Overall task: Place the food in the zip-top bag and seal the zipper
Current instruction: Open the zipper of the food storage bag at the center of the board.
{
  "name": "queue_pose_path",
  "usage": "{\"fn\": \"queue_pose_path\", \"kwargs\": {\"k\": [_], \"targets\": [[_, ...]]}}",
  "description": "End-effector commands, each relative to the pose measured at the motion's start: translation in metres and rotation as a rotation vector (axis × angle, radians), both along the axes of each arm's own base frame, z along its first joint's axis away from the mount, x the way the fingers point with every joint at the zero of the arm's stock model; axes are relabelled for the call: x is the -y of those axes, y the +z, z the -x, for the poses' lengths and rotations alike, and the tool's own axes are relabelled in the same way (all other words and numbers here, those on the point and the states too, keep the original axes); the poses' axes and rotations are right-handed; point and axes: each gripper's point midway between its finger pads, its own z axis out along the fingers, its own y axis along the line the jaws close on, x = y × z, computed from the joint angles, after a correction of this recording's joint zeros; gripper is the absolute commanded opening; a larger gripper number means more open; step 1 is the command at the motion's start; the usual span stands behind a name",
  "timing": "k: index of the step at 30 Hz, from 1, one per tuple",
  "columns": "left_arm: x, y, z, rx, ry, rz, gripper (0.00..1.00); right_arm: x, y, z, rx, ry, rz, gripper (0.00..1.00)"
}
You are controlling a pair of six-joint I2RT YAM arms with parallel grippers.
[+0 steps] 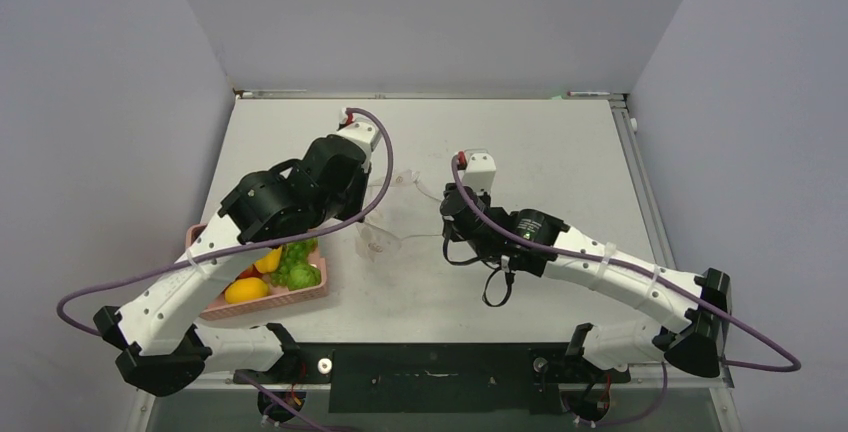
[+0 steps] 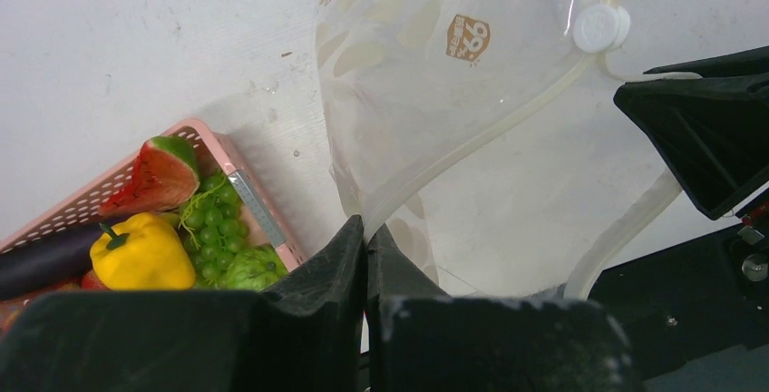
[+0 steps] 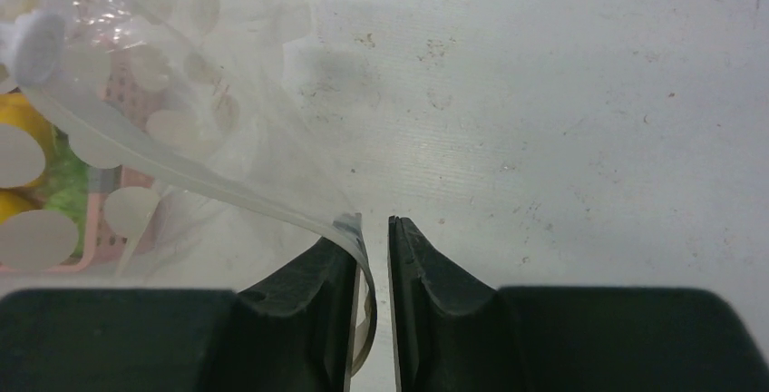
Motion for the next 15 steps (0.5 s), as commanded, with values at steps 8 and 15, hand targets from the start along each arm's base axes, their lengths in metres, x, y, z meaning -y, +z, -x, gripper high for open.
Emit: {"fn": "queue_pose_path", "kwargs": {"k": [8, 15], "targets": [[0.0, 0.018, -0.018, 0.072, 0.021, -0.028, 0.0, -0.039, 0.064, -0.012, 0.094, 0.1, -0.142, 0.32], [0.004, 0.016, -0.026, 0.082, 0.024, -0.047, 0.0, -0.056, 0.097, -0.011, 0.129, 0.162, -0.225, 0.44]]}}
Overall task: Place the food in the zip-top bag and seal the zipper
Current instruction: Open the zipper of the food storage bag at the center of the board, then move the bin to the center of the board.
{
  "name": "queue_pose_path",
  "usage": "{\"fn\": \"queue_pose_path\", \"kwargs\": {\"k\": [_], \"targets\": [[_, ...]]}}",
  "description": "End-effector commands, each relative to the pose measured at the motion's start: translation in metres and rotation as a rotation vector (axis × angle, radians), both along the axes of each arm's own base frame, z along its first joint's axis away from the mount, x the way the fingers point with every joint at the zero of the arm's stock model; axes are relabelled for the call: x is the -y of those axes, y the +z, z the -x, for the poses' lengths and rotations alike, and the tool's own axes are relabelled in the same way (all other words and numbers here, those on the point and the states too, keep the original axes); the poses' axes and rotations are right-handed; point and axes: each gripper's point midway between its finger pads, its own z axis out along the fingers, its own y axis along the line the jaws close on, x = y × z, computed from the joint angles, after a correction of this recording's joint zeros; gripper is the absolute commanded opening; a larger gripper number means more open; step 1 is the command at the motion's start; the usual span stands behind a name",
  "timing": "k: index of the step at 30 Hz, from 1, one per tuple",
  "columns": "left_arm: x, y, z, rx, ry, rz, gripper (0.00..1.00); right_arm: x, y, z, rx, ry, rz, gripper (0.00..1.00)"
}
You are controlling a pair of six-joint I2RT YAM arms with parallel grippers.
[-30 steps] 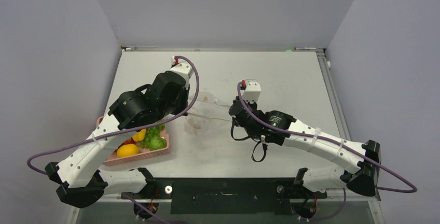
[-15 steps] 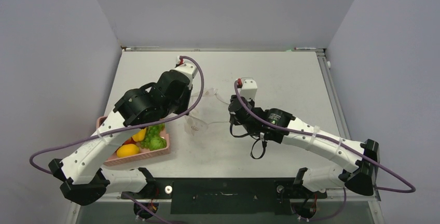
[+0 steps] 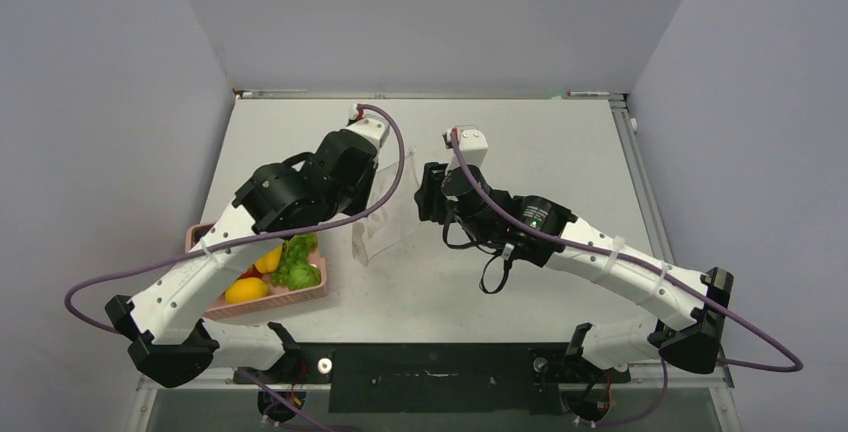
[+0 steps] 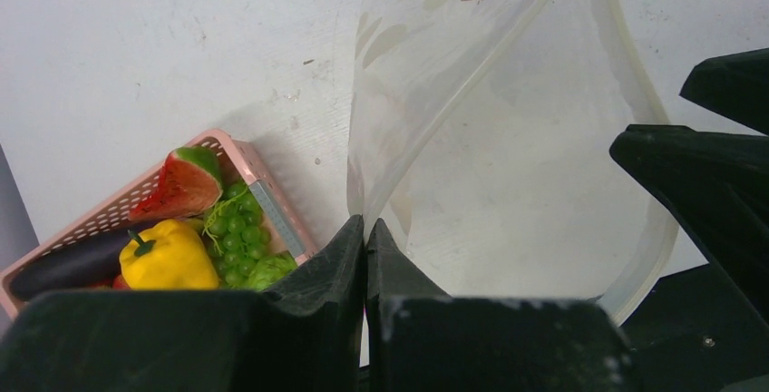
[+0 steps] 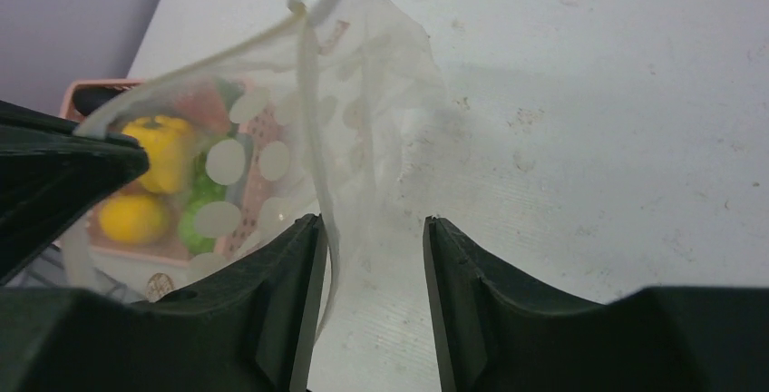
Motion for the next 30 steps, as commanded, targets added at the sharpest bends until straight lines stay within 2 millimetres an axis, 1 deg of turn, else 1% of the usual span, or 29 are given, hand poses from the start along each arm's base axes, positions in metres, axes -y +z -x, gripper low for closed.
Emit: {"fn": "queue_pose_path", "kwargs": {"k": [1, 5, 8, 13, 18, 25, 28, 30], "targets": [[0.003, 0.019, -0.014, 0.071, 0.017, 0.023, 0.0, -0.017, 0.043, -0.004, 0.062, 0.047, -0.106, 0.45], [0.003, 0.02, -0.018, 0.082, 0.027, 0.017, 0.0, -0.021, 0.06, 0.001, 0.076, 0.086, -0.15, 0.49], [0.003, 0.021, -0.022, 0.089, 0.033, 0.016, 0.0, -0.019, 0.071, 0.003, 0.09, 0.094, -0.17, 0.51], [0.003, 0.03, -0.028, 0.11, 0.043, 0.037, 0.0, -0.006, 0.079, 0.007, 0.106, 0.081, -0.162, 0.55], [-0.007, 0.046, -0.036, 0.15, 0.072, 0.06, 0.0, 0.014, 0.084, 0.011, 0.123, 0.054, -0.149, 0.56], [-0.029, 0.067, -0.048, 0.209, 0.133, 0.061, 0.0, 0.033, 0.073, 0.017, 0.122, 0.029, -0.136, 0.57], [-0.041, 0.078, -0.053, 0.234, 0.162, 0.061, 0.0, 0.036, 0.064, 0.019, 0.108, 0.026, -0.117, 0.57], [-0.05, 0.086, -0.055, 0.258, 0.187, 0.058, 0.0, 0.034, 0.057, 0.02, 0.094, 0.038, -0.107, 0.57]]}}
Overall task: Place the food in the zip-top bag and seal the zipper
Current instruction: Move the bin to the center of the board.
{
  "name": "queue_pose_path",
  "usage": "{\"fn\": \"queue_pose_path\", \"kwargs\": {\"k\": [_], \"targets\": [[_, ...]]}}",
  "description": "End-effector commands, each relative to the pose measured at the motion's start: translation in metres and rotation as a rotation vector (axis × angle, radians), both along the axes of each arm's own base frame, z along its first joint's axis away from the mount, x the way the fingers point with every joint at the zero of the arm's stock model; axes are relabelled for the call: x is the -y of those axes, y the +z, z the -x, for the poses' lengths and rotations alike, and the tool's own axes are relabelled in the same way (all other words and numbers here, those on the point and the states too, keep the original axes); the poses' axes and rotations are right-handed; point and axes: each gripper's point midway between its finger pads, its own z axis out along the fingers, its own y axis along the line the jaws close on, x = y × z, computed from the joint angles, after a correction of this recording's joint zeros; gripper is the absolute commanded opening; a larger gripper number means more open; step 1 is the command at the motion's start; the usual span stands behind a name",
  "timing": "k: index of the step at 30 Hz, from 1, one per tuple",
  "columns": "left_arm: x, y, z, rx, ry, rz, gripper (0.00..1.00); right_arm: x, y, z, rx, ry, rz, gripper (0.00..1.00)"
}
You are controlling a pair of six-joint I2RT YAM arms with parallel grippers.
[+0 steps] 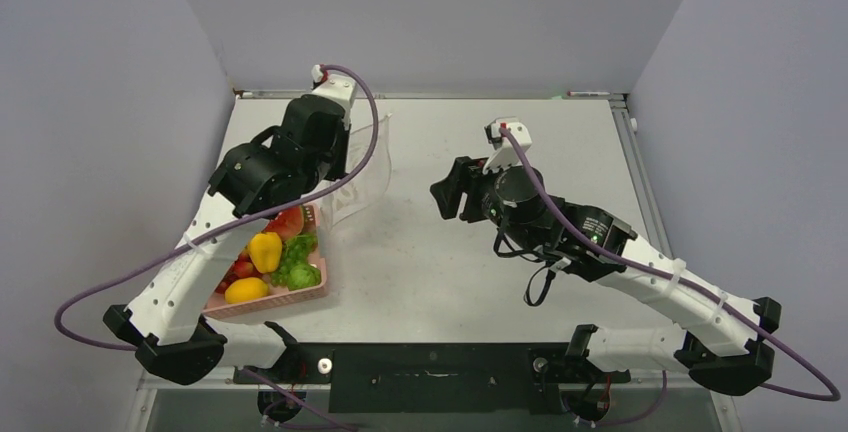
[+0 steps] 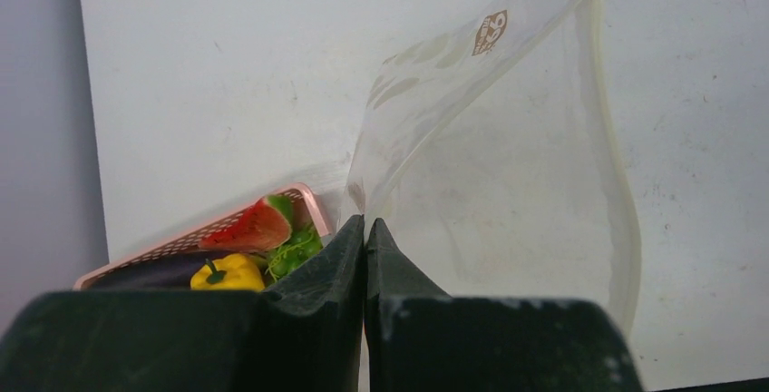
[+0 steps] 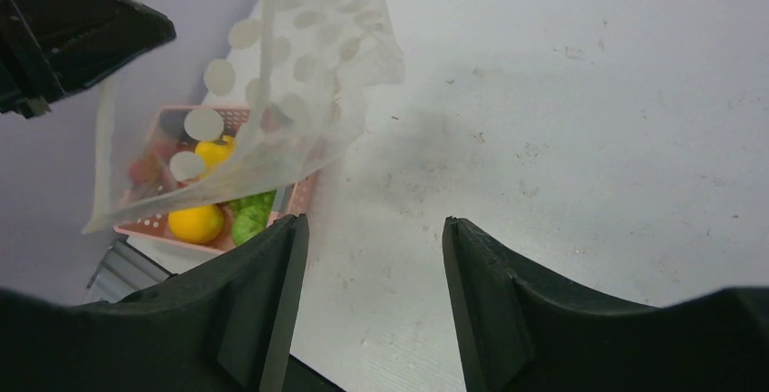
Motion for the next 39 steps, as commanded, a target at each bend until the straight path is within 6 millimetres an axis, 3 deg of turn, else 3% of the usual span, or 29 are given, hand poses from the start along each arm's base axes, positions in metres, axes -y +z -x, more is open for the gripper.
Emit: {"fn": "queue_pose_path", "kwargs": {"k": [1, 7, 16, 23, 31, 39], "targets": [[-0.022, 0.044, -0.011, 0.135, 0.063, 0.031, 0.0, 0.002, -0.019, -0.001, -0.022, -0.008, 0.04, 0.57], [-0.054, 0.063, -0.014, 0.211, 0.166, 0.006, 0.0, -0.021, -0.05, -0.004, -0.07, 0.048, 0.098, 0.57], [-0.102, 0.09, 0.0, 0.332, 0.336, -0.026, 0.0, -0.093, -0.09, 0.002, -0.119, 0.194, 0.197, 0.58], [-0.132, 0.098, 0.022, 0.359, 0.434, -0.059, 0.0, -0.145, -0.116, 0.006, -0.154, 0.272, 0.209, 0.6], [-0.157, 0.104, 0.044, 0.39, 0.508, -0.078, 0.0, -0.186, -0.145, 0.001, -0.193, 0.301, 0.212, 0.6], [-0.166, 0.103, 0.057, 0.395, 0.522, -0.073, 0.0, -0.231, -0.163, 0.0, -0.212, 0.348, 0.205, 0.61]]}}
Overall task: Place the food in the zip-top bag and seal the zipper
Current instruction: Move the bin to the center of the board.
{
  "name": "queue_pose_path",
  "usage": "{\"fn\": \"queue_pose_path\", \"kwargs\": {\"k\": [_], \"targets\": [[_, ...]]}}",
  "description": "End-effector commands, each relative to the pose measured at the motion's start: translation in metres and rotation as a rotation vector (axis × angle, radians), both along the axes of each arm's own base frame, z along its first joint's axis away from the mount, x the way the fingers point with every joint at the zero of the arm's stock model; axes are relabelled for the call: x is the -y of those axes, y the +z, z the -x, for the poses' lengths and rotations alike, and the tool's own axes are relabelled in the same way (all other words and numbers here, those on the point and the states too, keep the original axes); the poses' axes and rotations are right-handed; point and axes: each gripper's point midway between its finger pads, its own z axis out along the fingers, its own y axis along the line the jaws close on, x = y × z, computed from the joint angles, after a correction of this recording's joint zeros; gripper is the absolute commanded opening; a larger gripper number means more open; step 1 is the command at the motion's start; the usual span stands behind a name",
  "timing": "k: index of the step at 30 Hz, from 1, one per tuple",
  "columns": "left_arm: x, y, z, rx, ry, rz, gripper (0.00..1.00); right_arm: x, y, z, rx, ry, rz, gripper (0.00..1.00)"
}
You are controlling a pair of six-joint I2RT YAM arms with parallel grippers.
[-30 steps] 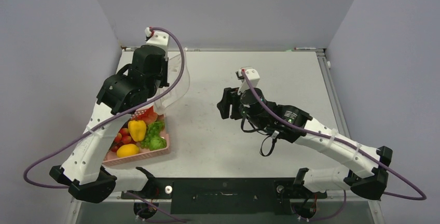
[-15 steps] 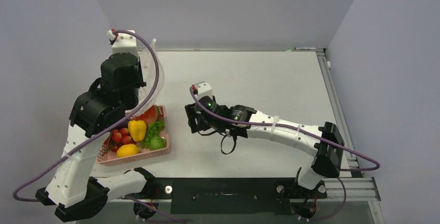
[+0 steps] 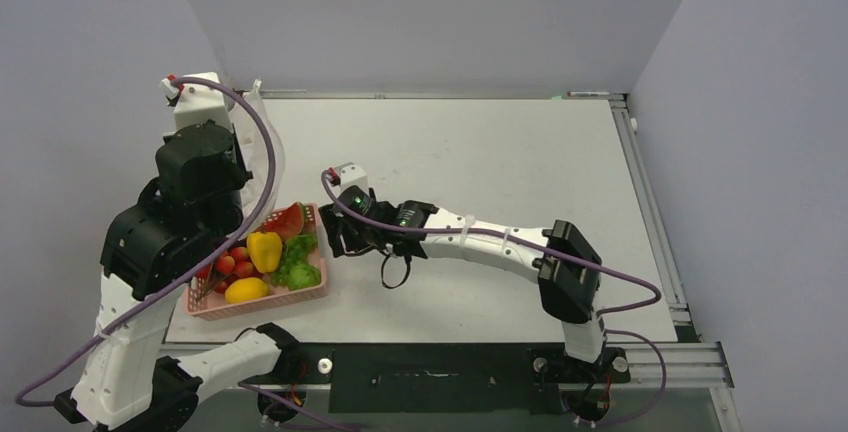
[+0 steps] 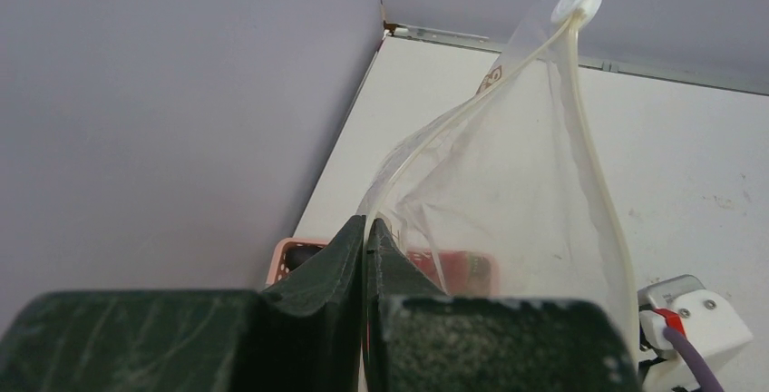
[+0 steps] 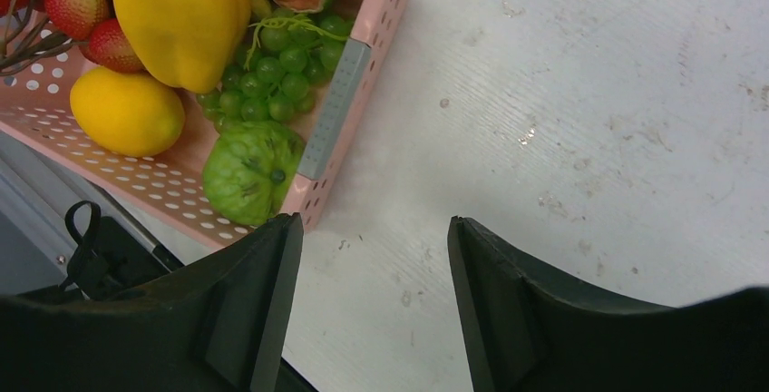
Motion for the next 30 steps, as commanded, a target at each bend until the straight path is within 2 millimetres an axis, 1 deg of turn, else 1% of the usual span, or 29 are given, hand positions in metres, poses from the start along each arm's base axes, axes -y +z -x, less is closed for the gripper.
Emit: {"fn": "queue_pose_path", "kwargs": {"k": [1, 4, 5, 9, 13, 20, 26, 30], "targets": [[-0.01, 0.0, 0.008, 0.011, 0.034, 0.006, 0.0, -0.038, 0.021, 0.0, 0.012, 0.032, -0.1, 0.61], [-0.012, -0.003, 0.011, 0.003, 0.035, 0.004, 0.0, -0.051, 0.011, -0.003, 0.008, 0.031, -0.094, 0.6], [-0.012, -0.002, 0.012, 0.005, 0.035, 0.005, 0.0, -0.057, 0.011, -0.005, 0.009, 0.032, -0.099, 0.6], [-0.016, 0.001, 0.018, 0.022, 0.037, 0.011, 0.0, -0.074, -0.006, -0.009, 0.001, 0.037, -0.083, 0.6], [-0.02, 0.002, 0.023, 0.027, 0.041, 0.005, 0.0, -0.084, -0.02, -0.012, 0.014, 0.03, -0.063, 0.59], [-0.022, -0.001, 0.026, 0.025, 0.034, 0.006, 0.0, -0.086, -0.043, -0.022, 0.036, -0.011, -0.013, 0.55], [-0.022, 0.0, 0.027, 0.033, 0.028, 0.01, 0.0, -0.087, -0.052, -0.024, 0.036, -0.018, -0.001, 0.48], [-0.023, 0.0, 0.029, 0.035, 0.03, 0.01, 0.0, -0.085, -0.052, -0.026, 0.045, -0.03, 0.007, 0.39]]}}
